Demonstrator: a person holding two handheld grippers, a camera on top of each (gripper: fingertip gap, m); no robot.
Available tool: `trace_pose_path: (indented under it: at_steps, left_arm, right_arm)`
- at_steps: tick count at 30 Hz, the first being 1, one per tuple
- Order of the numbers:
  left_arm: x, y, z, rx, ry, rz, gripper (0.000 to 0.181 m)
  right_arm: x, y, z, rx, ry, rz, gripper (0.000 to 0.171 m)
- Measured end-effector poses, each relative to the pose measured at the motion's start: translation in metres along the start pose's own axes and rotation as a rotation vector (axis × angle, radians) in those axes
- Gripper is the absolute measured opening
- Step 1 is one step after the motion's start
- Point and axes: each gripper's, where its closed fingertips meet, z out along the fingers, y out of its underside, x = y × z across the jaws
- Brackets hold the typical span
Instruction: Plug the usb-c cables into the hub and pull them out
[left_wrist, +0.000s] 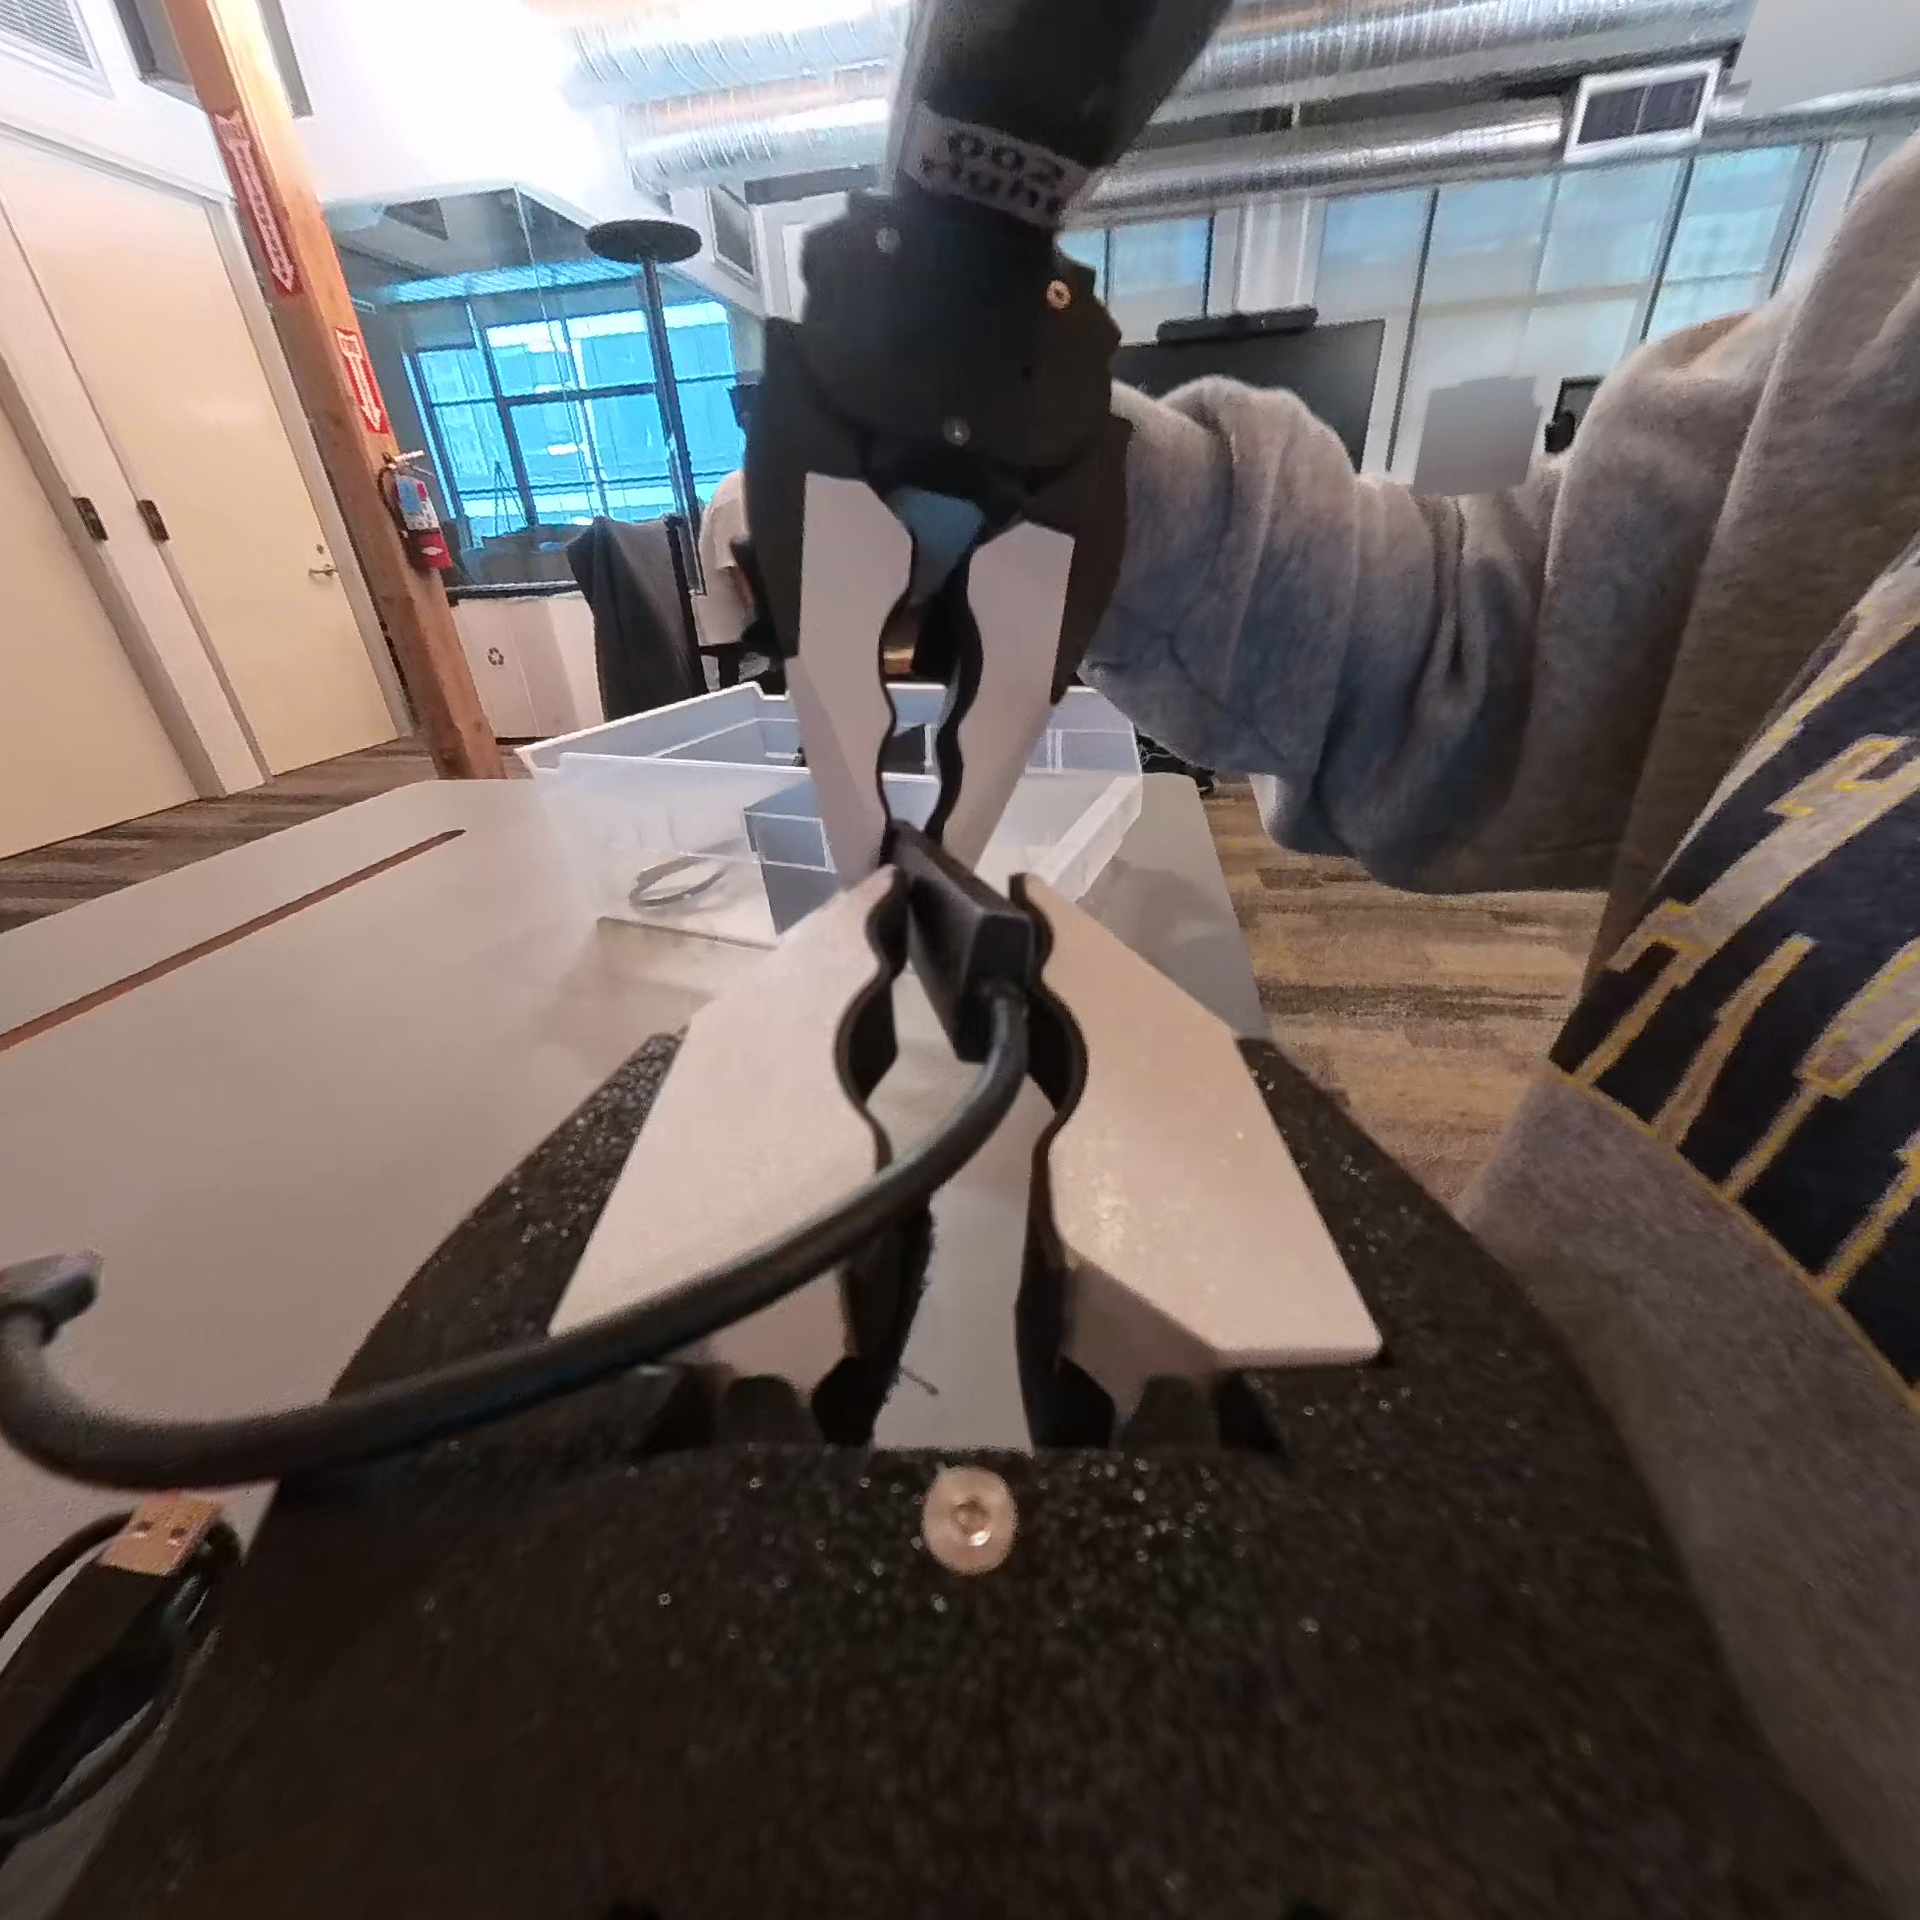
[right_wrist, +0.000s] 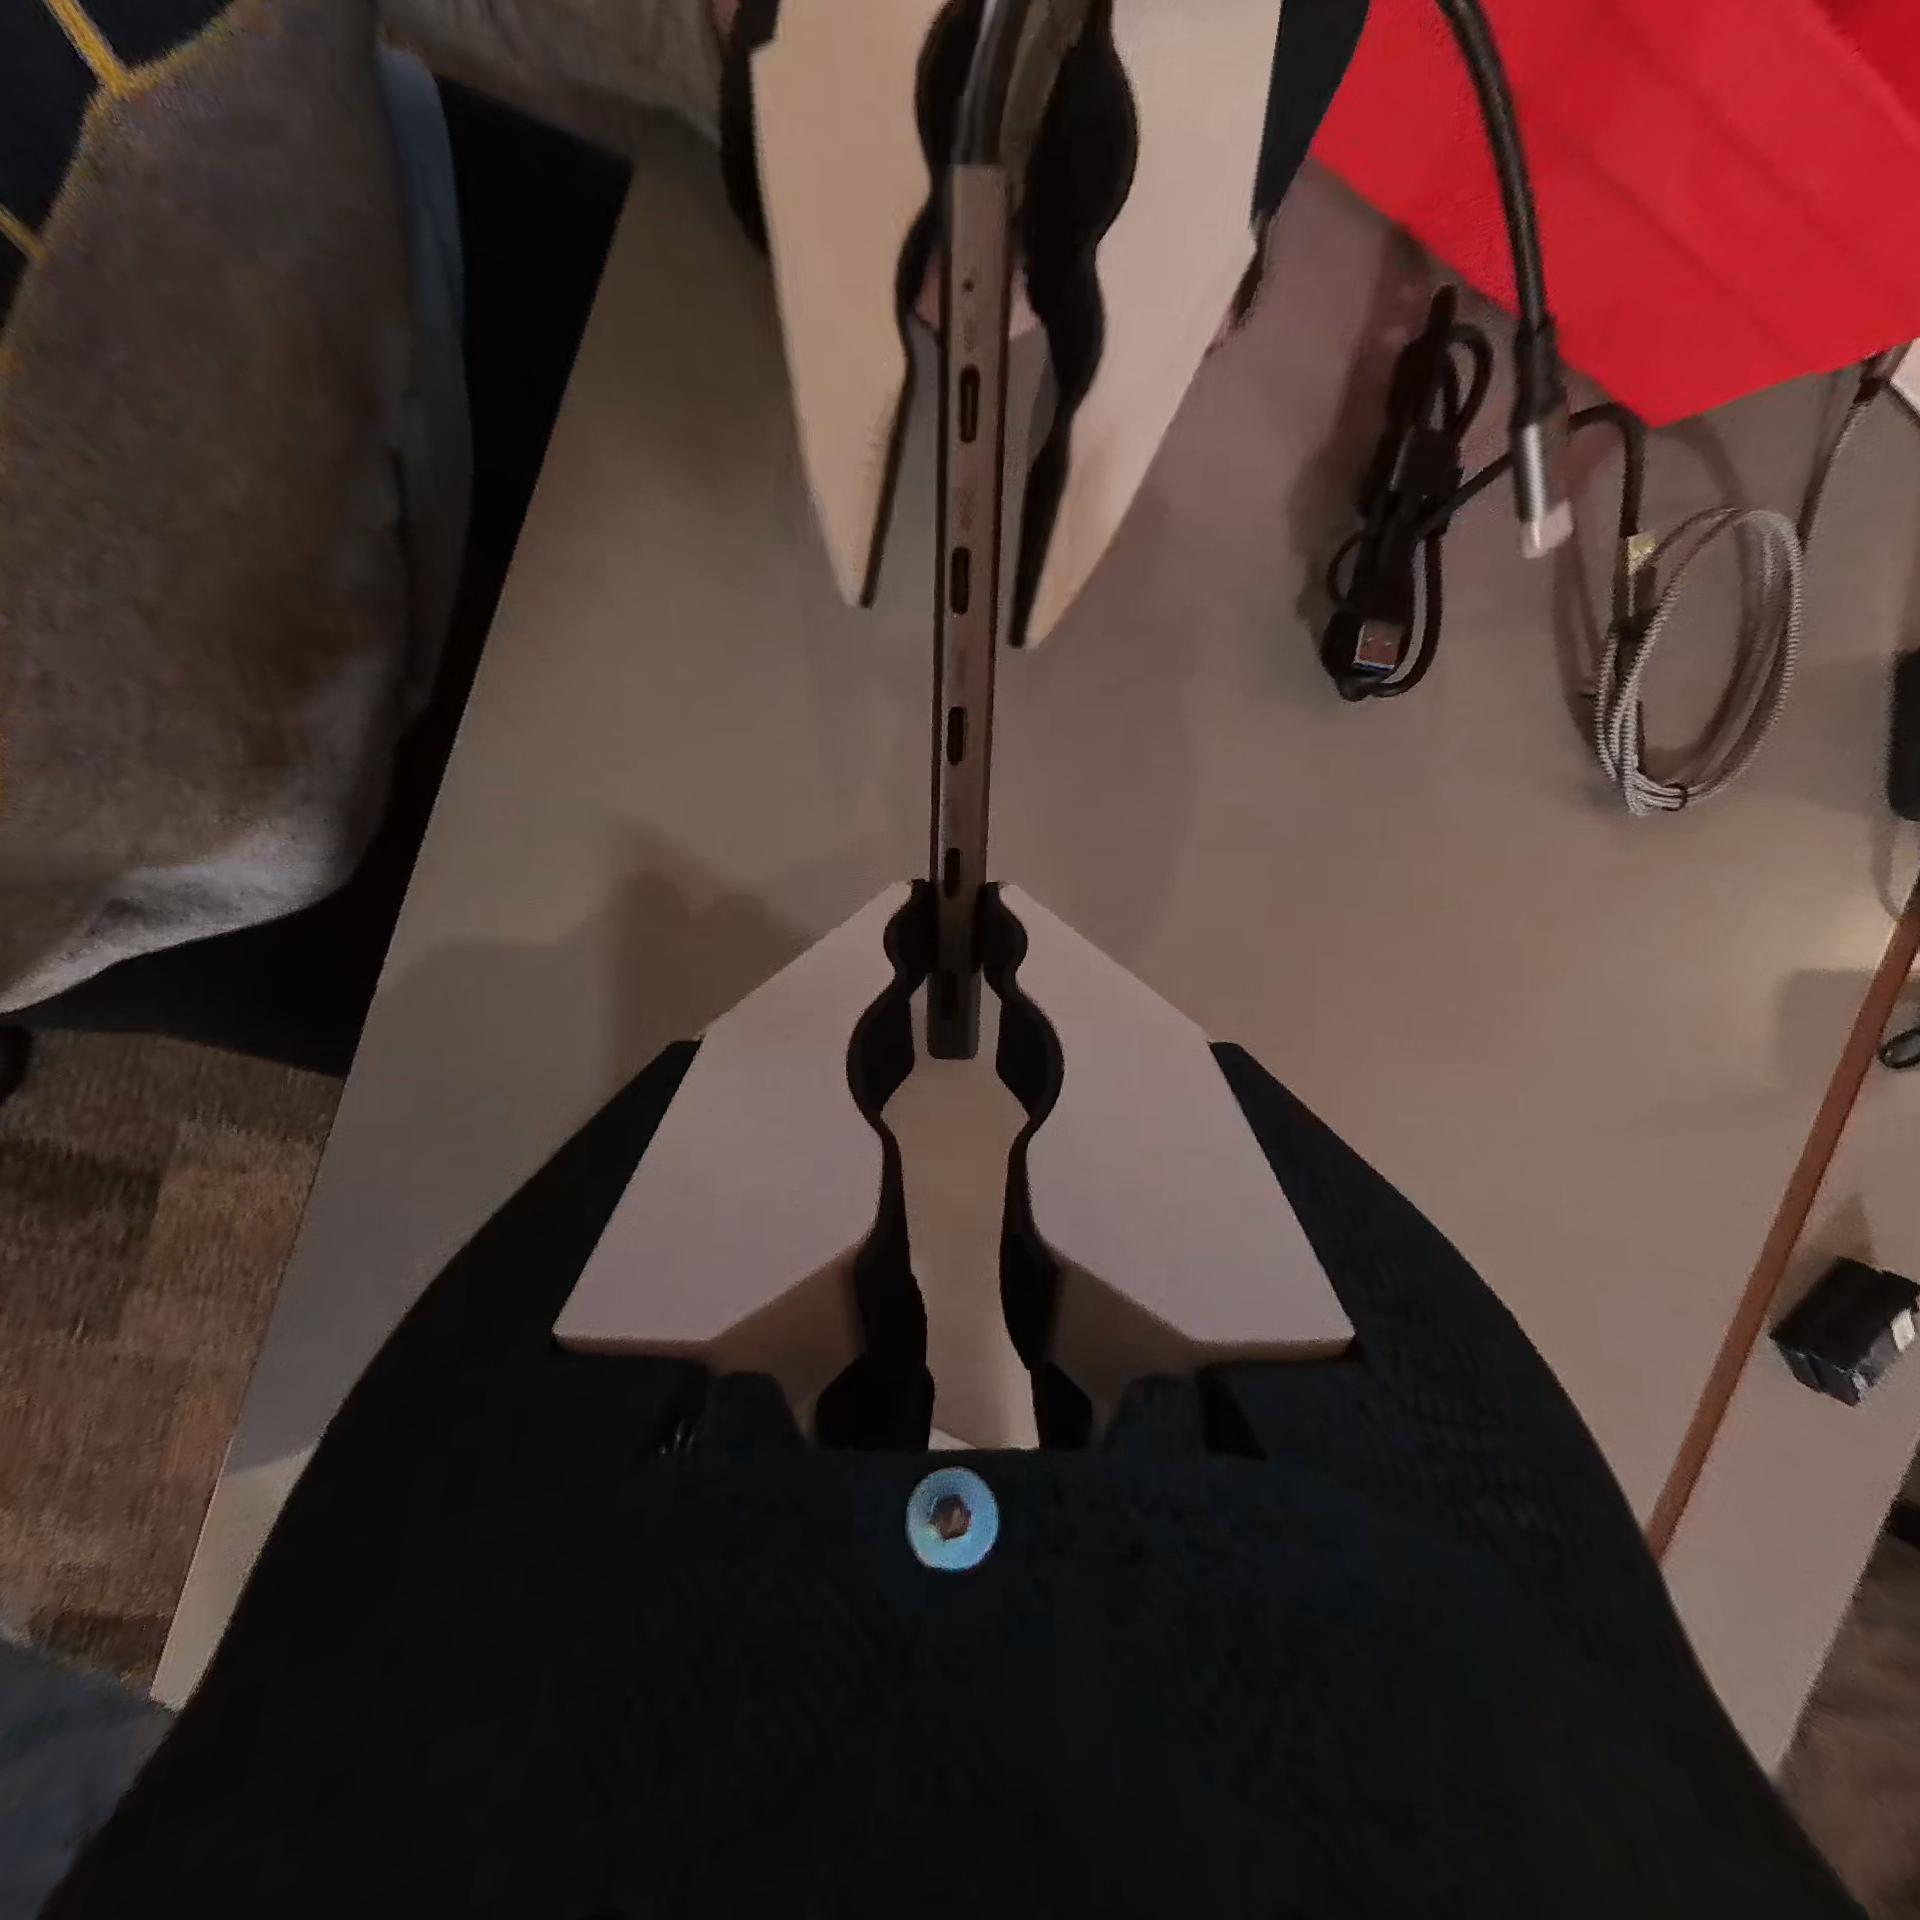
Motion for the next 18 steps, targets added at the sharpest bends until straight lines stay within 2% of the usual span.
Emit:
trace_pose_path:
  at_steps: [5, 8, 10, 15, 16, 18]
  left_arm:
    - [0.001, 0.006, -0.003, -0.050, -0.008, 0.022, 0.016]
    - [-0.004, 0.014, -0.004, -0.103, -0.028, 0.012, 0.025]
    - [-0.006, 0.014, -0.004, -0.096, -0.048, 0.050, 0.010]
    - [-0.016, 0.014, -0.010, -0.099, -0.148, 0.124, 0.006]
    - [-0.019, 0.015, -0.011, -0.100, -0.176, 0.129, 0.006]
    - [-0.028, 0.023, -0.016, -0.143, -0.238, 0.166, 0.006]
  right_arm:
    - [-0.001, 0.001, 0.005, -0.022, -0.021, 0.002, 0.008]
    - [0.001, -0.001, 0.004, 0.002, -0.021, 0.011, 0.008]
    - [0.000, -0.004, 0.004, 0.012, -0.033, 0.012, 0.008]
    - [0.008, -0.008, 0.007, 0.042, -0.019, 0.054, 0.008]
    - [0.009, -0.008, 0.006, 0.059, -0.037, 0.080, 0.010]
    - [0.019, 0.001, -0.003, 0.061, -0.068, 0.147, 0.040]
